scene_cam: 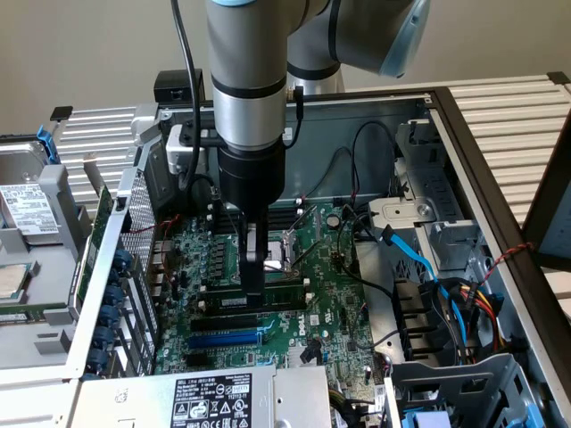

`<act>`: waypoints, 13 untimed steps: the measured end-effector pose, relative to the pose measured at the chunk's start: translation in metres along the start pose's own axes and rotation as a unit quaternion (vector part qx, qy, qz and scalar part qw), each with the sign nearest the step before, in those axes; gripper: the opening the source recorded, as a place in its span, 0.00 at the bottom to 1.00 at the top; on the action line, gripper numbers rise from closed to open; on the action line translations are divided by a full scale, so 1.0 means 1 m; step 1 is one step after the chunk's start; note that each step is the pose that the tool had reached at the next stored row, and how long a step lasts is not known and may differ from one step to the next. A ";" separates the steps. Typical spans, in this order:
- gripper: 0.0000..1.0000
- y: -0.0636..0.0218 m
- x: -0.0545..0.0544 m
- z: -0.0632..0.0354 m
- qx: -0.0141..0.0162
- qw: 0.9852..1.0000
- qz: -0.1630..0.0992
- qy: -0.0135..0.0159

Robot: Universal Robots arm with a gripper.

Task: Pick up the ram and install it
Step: 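Insert the ram into the slot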

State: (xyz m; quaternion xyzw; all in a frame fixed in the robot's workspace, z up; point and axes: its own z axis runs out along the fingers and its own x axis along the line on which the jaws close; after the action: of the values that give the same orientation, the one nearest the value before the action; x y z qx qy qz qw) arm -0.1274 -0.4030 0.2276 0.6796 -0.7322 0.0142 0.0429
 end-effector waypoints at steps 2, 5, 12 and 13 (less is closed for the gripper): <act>0.51 0.0000 0.000 -0.0003 0.000 1.000 0.000 0.000; 0.51 0.0000 0.000 -0.0006 0.000 1.000 0.000 0.000; 0.30 0.0000 0.000 -0.0007 0.000 1.000 0.000 0.001; 0.24 0.0000 0.000 -0.0007 0.000 1.000 0.000 0.002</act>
State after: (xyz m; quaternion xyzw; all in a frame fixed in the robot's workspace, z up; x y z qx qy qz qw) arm -0.1274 -0.4030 0.2283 0.6796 -0.7321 0.0153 0.0440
